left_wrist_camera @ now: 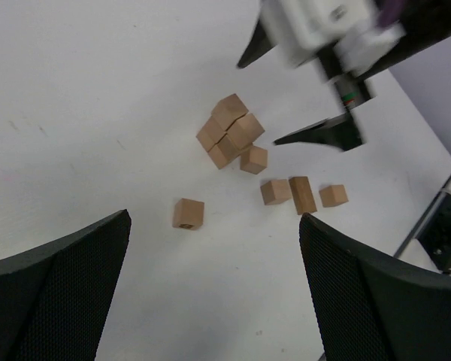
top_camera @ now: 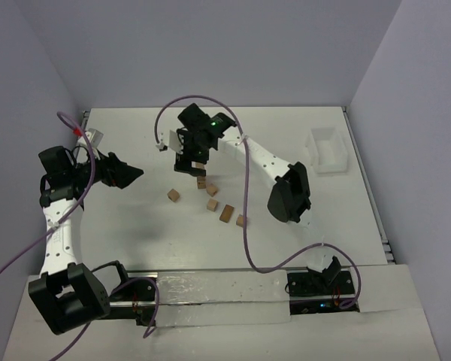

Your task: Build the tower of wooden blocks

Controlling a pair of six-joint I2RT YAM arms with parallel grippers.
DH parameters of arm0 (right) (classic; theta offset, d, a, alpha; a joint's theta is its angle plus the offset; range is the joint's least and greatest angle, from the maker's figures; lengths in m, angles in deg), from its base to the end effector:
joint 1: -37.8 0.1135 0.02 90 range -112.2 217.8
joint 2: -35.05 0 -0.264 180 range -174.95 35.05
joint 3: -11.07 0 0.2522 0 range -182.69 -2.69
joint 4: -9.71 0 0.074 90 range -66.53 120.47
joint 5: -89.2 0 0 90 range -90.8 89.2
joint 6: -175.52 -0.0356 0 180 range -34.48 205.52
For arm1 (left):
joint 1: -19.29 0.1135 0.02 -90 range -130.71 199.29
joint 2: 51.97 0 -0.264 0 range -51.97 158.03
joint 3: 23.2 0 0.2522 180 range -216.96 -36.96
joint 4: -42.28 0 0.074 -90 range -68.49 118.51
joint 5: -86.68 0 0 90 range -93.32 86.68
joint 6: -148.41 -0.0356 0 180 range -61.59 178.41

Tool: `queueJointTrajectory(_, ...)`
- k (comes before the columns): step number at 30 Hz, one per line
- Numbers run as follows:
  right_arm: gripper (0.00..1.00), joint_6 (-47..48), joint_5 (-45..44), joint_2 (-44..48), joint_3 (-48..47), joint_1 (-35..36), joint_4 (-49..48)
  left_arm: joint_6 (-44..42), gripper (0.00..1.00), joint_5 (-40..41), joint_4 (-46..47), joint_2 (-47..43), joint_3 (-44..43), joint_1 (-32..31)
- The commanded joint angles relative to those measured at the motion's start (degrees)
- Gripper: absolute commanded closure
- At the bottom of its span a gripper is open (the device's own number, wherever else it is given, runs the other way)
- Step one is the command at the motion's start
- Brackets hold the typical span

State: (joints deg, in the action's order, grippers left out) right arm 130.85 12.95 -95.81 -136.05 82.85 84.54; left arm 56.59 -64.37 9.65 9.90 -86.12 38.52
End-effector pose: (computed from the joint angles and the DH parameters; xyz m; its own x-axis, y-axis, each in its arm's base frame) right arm 0.3412 0.3538 0.2911 0.1274 -0.8502 -0.5108 -0.9736 -0.0087 -0.2283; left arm 0.2231 0.0448 0.3032 -0.4769 -0.1501 -0.8660 0.5599 0.7077 -0.4310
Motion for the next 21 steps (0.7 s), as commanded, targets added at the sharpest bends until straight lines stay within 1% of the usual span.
queueJointTrajectory(1,0.0,-8.44,4.69,14.74,2.1,-1.22,-7.53,-3.76,0.01,4.1,2.24,-3.3,-0.03,0.38)
queueJointTrajectory(3,0.0,-12.2,7.28,18.83,4.47,-2.54,-8.95,-6.15,0.01,5.28,0.07,-3.23,-0.17,0.3)
queueJointTrajectory(5,0.0,-15.21,7.75,21.88,8.36,-3.43,-10.68,-9.06,0.01,7.01,-2.17,-2.46,-1.0,-1.06)
queueJointTrajectory(7,0.0,-21.12,8.57,28.17,14.1,-5.79,-12.94,-9.95,0.05,12.93,-3.81,-1.15,-0.65,-3.9)
queueJointTrajectory(8,0.0,-23.03,8.57,30.06,16.73,-6.69,-14.03,-10.06,0.06,13.23,-3.95,-1.14,-0.1,-5.36)
queueJointTrajectory(9,0.0,-25.84,8.45,32.62,21.03,-7.93,-15.71,-10.43,0.08,18.7,-3.33,-1.14,1.09,-7.98)
queueJointTrajectory(10,0.0,-28.15,8.18,34.73,27.32,-8.95,-18.12,-10.68,0.1,22.71,-2.72,-1.2,2.64,-11.63)
queueJointTrajectory(12,0.0,-32.08,6.04,40.35,36.17,-11.07,-21.56,-10.71,0.14,28.85,-1.66,-1.24,4.4,-15.83)
queueJointTrajectory(14,0.0,-34.94,2.08,45.67,47.26,-12.09,-27.34,-9.95,0.17,32.01,0.0,-0.65,6.09,-18.68)
queueJointTrajectory(15,0.0,-35.49,0.62,46.54,49.78,-12.53,-28.69,-9.55,0.18,33.46,0.69,-0.12,6.64,-19.64)
queueJointTrajectory(17,0.0,-38.09,-2.67,50.64,61.65,-13.42,-31.16,-8.87,0.23,36.95,2.46,1.46,8.01,-24.22)
queueJointTrajectory(21,0.0,-44.13,-6.76,54.01,70.18,-13.76,-32.73,-7.46,0.25,43.16,5.45,3.22,9.93,-29.72)
